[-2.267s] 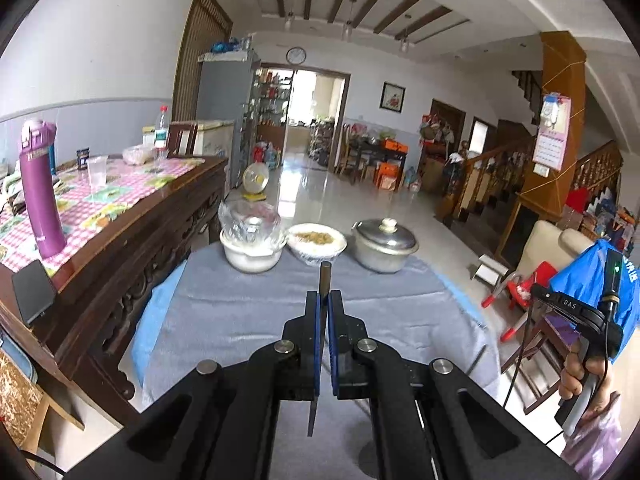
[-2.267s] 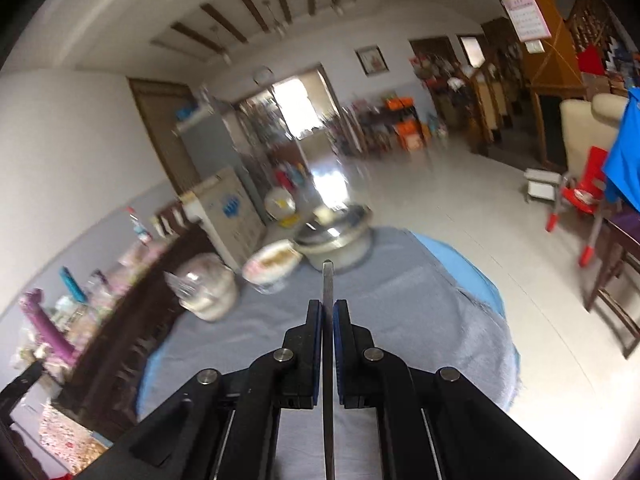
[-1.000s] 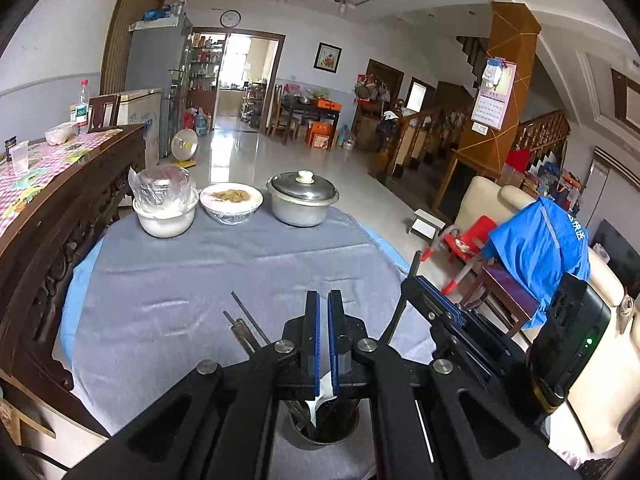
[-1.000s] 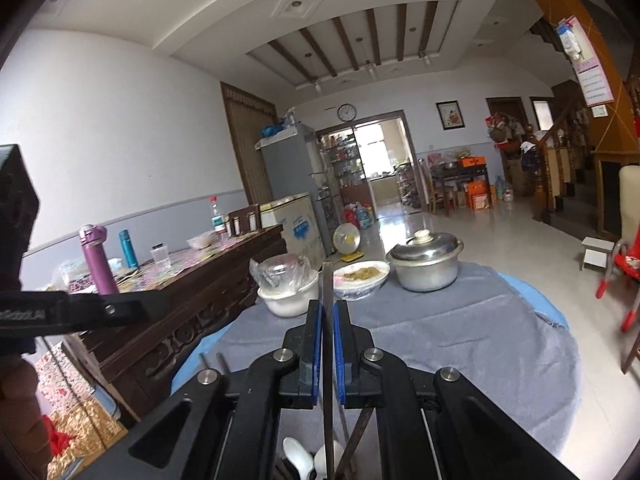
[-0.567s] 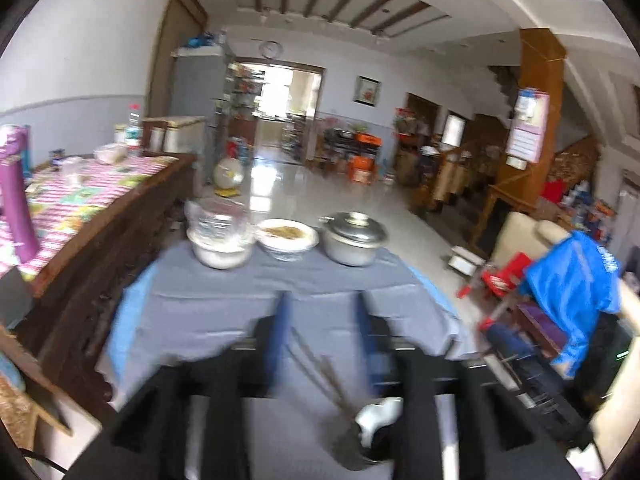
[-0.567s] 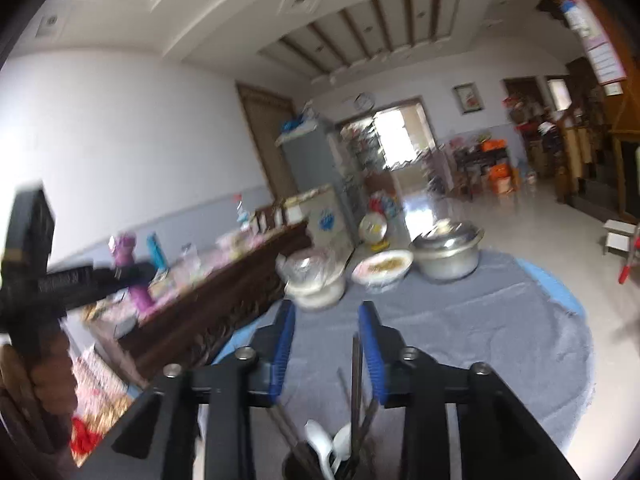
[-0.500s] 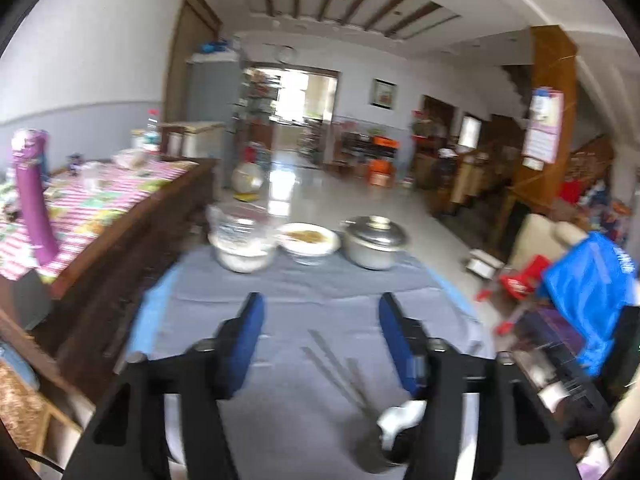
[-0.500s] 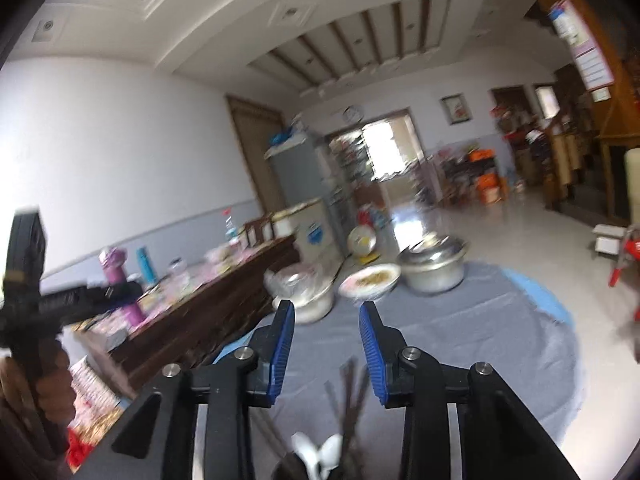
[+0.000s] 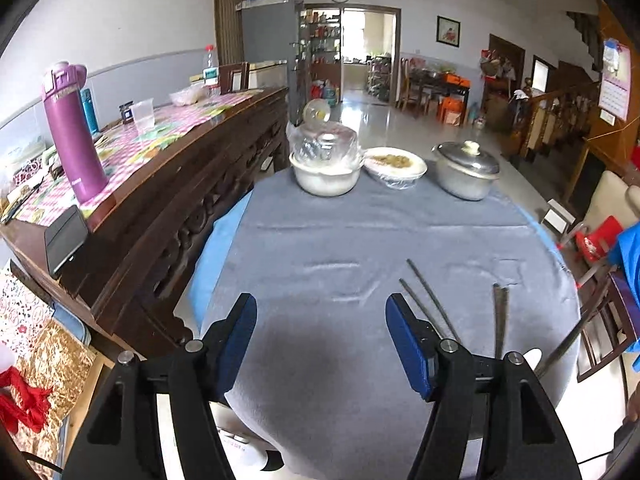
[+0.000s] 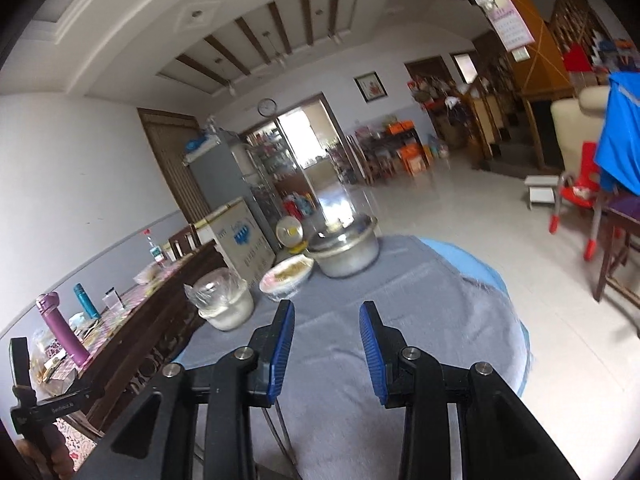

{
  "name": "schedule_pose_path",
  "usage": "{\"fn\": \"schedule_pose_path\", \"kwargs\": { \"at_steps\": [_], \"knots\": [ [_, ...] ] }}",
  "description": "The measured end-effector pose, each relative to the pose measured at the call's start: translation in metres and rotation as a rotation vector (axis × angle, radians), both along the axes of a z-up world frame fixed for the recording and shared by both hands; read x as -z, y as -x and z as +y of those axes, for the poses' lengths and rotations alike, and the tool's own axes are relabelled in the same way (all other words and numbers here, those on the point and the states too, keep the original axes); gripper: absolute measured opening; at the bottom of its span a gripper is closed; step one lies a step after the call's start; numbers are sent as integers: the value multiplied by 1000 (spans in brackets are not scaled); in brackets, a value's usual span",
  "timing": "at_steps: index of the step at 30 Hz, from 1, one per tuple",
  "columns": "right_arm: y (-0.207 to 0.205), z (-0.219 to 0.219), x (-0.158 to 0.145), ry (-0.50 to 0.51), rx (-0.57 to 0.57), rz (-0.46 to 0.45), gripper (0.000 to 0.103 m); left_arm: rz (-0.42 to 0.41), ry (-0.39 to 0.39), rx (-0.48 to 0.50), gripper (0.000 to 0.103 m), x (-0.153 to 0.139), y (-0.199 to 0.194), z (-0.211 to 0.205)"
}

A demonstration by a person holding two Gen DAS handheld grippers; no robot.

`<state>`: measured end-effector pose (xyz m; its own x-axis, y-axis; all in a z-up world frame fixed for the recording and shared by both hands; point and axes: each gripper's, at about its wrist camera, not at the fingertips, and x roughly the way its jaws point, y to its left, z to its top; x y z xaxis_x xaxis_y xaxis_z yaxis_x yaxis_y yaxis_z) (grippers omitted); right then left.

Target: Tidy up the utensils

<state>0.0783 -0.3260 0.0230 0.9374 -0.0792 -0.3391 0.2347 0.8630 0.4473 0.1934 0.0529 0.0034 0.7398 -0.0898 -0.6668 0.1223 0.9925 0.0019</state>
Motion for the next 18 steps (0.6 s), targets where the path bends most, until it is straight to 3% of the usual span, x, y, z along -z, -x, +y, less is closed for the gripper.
{"fn": "schedule_pose_path", "kwargs": {
  "at_steps": [7,18],
  "knots": [
    [-10,5,12,4,-56,68,36,0,-24,-21,68,3,-3,-1],
    [-22,3,29,-32,-49,131,36,2,-88,-61,68,10,-11,-1]
  ]
}}
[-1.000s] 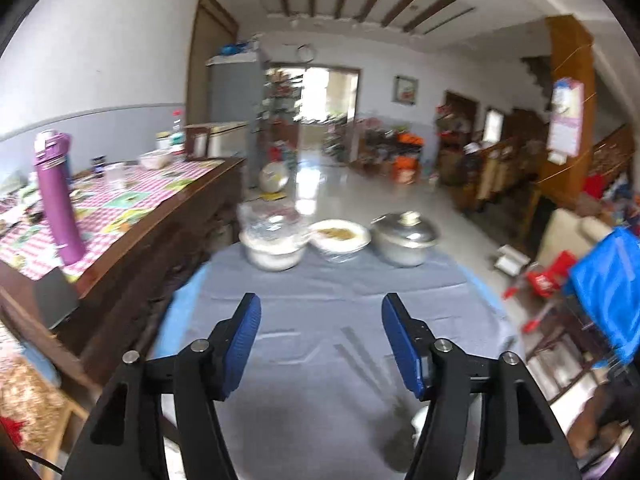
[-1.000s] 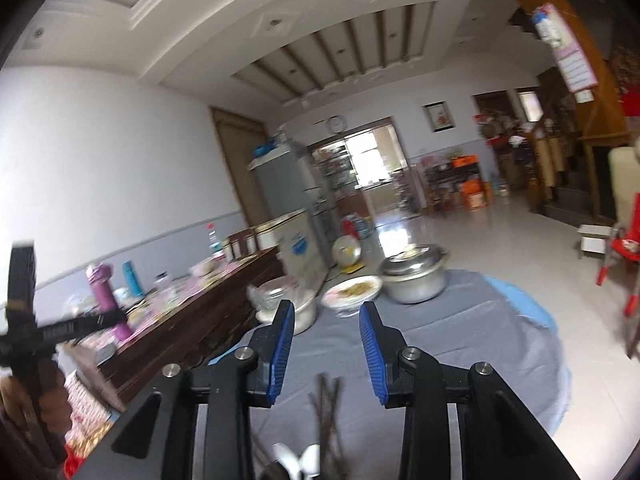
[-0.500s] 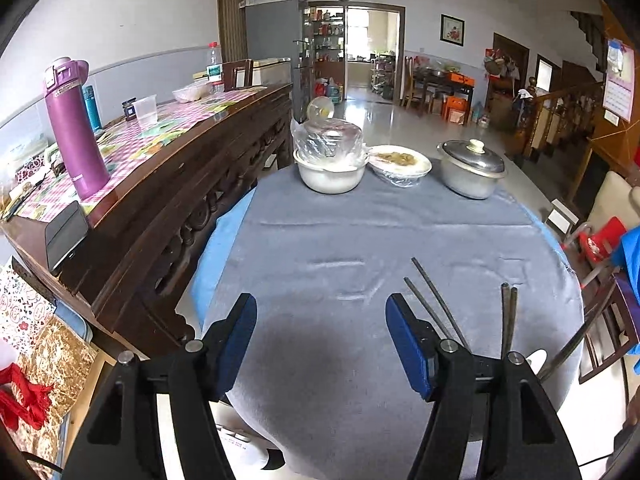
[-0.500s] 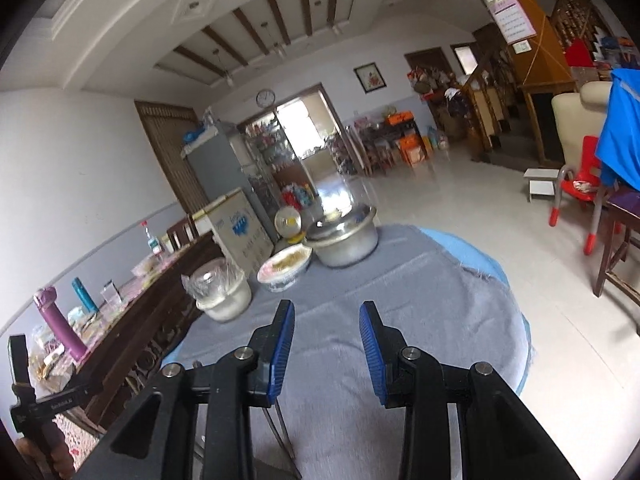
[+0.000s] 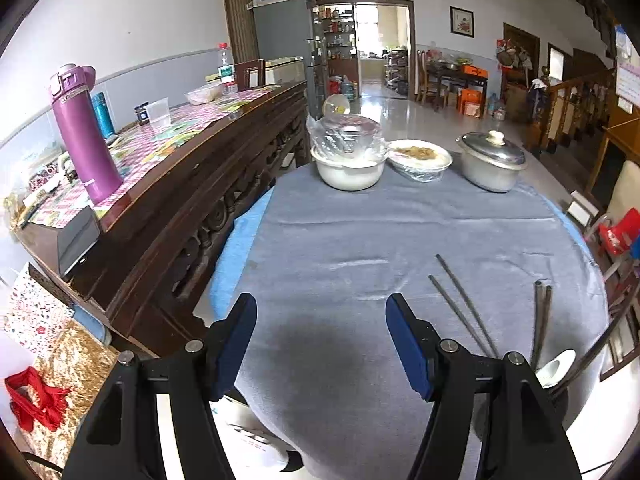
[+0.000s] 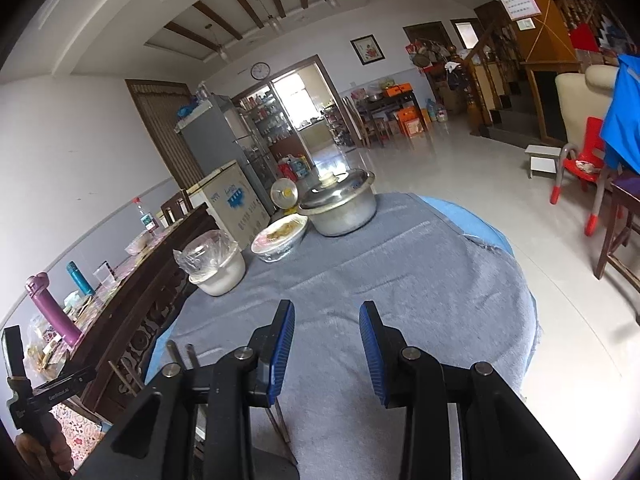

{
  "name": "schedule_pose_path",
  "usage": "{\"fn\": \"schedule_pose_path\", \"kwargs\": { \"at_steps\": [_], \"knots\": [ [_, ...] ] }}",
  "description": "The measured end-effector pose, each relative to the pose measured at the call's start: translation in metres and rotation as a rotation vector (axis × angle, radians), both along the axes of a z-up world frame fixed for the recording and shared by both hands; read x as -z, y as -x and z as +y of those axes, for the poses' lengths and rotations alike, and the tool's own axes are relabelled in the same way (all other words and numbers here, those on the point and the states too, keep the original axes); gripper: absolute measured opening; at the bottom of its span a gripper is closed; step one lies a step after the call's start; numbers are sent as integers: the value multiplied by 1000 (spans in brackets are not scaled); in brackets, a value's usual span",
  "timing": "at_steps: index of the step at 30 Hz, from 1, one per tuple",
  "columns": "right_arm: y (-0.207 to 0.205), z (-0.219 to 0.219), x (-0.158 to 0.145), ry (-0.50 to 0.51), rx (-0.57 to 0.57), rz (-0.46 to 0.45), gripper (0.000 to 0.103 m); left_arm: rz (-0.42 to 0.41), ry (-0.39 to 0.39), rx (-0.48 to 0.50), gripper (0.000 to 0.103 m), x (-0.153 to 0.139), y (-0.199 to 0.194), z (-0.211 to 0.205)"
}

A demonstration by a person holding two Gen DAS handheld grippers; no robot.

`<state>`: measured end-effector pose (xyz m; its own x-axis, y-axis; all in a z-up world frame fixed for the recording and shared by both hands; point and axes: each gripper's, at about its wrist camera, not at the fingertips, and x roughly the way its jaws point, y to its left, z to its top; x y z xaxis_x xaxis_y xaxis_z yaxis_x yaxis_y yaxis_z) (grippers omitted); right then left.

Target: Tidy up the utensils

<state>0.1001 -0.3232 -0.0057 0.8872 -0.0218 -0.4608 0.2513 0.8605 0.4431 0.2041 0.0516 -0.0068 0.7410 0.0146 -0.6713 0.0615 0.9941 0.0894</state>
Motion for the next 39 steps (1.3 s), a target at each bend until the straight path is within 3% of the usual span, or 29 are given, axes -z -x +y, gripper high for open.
{"fn": "schedule_pose_path", "kwargs": {
  "at_steps": [39],
  "knots": [
    [-36,-6,67,-136,-71,194,36,146,-56,-21,68,51,-36,-12]
  ]
}}
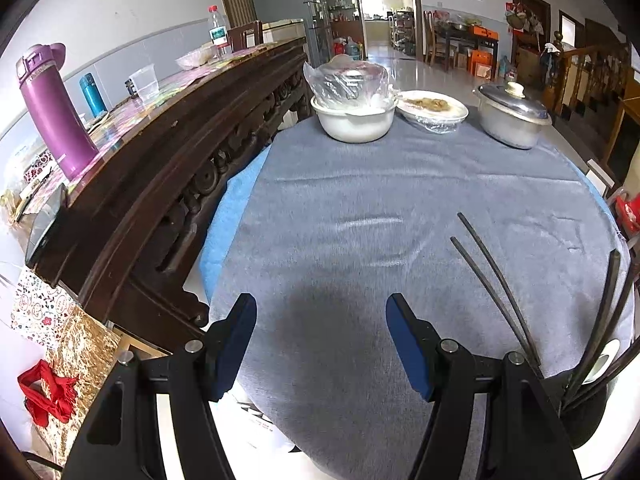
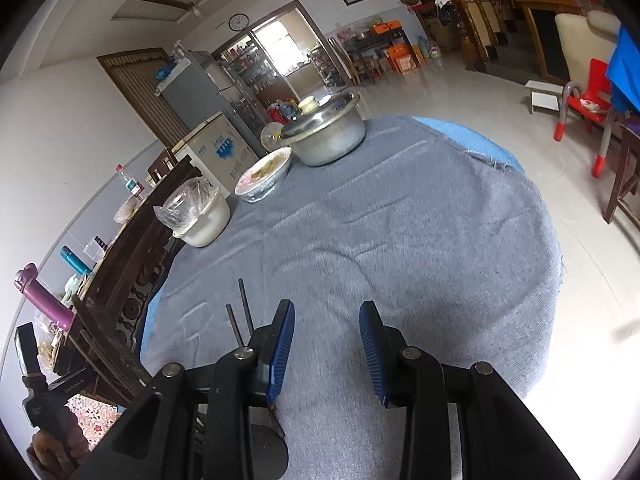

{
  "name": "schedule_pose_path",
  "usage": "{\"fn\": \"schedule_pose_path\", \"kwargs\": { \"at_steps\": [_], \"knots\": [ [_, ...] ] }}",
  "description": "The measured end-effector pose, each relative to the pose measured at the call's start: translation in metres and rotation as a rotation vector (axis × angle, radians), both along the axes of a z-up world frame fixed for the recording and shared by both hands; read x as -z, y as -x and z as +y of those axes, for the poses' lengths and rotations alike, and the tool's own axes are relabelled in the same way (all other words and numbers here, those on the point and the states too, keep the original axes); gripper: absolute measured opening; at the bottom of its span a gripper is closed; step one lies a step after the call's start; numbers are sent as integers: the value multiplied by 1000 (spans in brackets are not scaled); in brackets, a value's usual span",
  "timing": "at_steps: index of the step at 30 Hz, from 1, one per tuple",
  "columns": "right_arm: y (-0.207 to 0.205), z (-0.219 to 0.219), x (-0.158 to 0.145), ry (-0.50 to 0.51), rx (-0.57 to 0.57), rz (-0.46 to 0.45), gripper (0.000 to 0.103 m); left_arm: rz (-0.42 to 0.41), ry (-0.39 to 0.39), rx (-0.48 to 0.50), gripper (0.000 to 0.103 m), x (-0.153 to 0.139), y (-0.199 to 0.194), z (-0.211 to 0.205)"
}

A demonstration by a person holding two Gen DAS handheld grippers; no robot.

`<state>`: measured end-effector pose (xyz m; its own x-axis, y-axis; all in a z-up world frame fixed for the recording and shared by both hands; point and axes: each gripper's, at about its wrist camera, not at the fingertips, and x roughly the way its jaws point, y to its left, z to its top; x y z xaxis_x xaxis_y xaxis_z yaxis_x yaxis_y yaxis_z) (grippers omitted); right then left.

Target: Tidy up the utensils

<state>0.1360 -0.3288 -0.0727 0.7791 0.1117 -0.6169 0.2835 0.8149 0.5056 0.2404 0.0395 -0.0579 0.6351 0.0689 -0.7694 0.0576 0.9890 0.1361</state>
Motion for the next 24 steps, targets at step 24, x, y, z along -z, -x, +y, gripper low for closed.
{"fn": "schedule_pose_path", "kwargs": {
  "at_steps": [24],
  "knots": [
    [-6,1,22,-41,-27,55,36,291,269,205,68,93,-91,-85]
  ]
}}
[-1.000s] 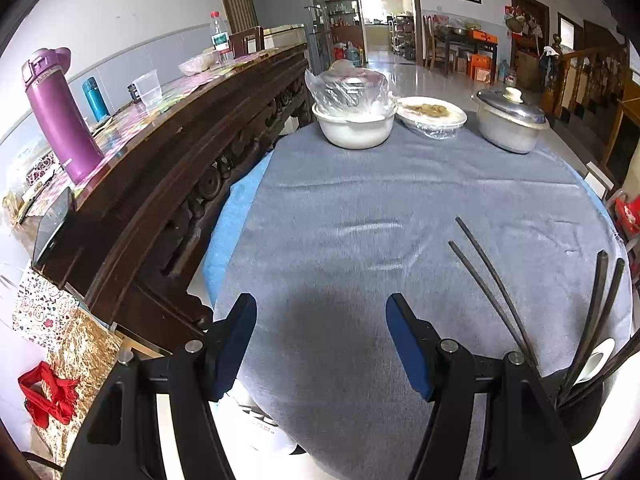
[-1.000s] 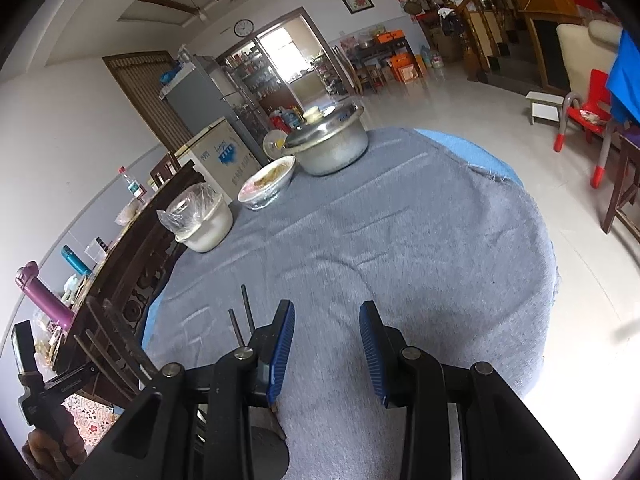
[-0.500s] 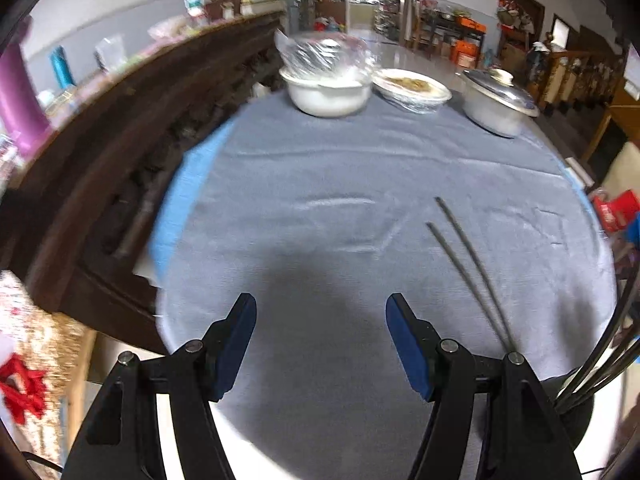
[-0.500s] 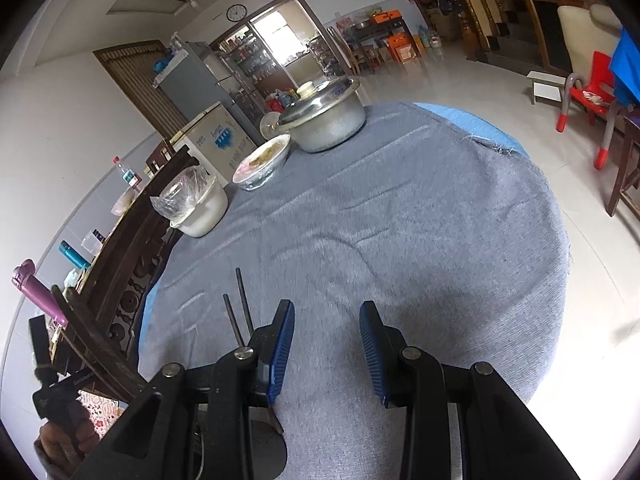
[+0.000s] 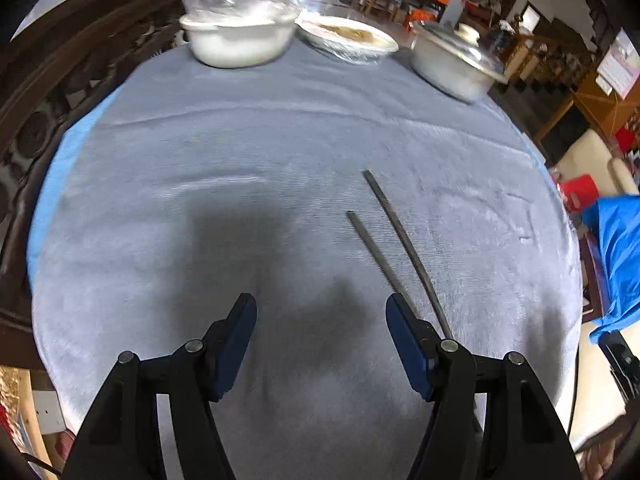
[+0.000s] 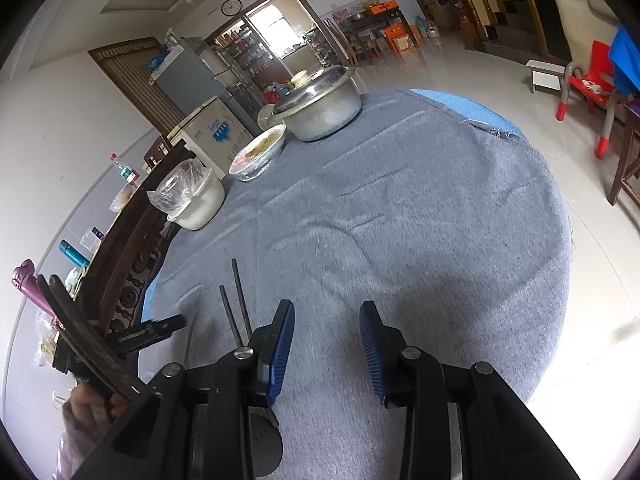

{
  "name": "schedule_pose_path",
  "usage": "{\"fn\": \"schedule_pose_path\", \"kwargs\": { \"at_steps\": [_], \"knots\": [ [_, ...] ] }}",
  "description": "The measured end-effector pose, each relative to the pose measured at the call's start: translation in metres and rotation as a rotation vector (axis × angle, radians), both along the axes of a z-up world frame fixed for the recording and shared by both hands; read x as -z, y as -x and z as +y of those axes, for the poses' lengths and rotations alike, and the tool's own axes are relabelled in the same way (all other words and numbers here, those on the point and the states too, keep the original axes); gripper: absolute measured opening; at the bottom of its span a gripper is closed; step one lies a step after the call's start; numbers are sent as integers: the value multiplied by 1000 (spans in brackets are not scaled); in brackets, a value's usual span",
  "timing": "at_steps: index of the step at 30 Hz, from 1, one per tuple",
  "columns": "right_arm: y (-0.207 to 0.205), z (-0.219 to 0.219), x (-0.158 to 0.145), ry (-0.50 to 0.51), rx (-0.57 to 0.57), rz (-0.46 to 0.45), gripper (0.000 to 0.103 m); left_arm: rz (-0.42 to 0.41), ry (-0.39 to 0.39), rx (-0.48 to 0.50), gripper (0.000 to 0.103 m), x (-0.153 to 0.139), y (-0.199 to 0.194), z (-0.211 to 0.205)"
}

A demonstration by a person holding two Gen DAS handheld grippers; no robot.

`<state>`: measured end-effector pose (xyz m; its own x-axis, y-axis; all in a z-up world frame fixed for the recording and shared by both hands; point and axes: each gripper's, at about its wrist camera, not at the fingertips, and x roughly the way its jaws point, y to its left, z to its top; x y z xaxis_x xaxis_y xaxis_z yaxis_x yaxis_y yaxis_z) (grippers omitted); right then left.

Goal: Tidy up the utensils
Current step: 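Close the left tool on a chopstick while the right tool grasps another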

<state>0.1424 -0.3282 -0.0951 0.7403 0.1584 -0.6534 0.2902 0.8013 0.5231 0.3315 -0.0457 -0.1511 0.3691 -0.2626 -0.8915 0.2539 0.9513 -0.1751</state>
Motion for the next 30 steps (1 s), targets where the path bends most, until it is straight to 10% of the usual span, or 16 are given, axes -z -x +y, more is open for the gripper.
{"fn": "schedule_pose_path", "kwargs": {
  "at_steps": [9,16,30],
  "knots": [
    [4,-5,2,-5,0,0,36,78,59,-4,46,22,-31,-31],
    [0,-6,6,-1,-1,13,36,105,58,23,10,33,-48,-46],
    [-84,4,17,38,-196,77,36,82,-92,191,0,37,-67,-22]
  ]
}}
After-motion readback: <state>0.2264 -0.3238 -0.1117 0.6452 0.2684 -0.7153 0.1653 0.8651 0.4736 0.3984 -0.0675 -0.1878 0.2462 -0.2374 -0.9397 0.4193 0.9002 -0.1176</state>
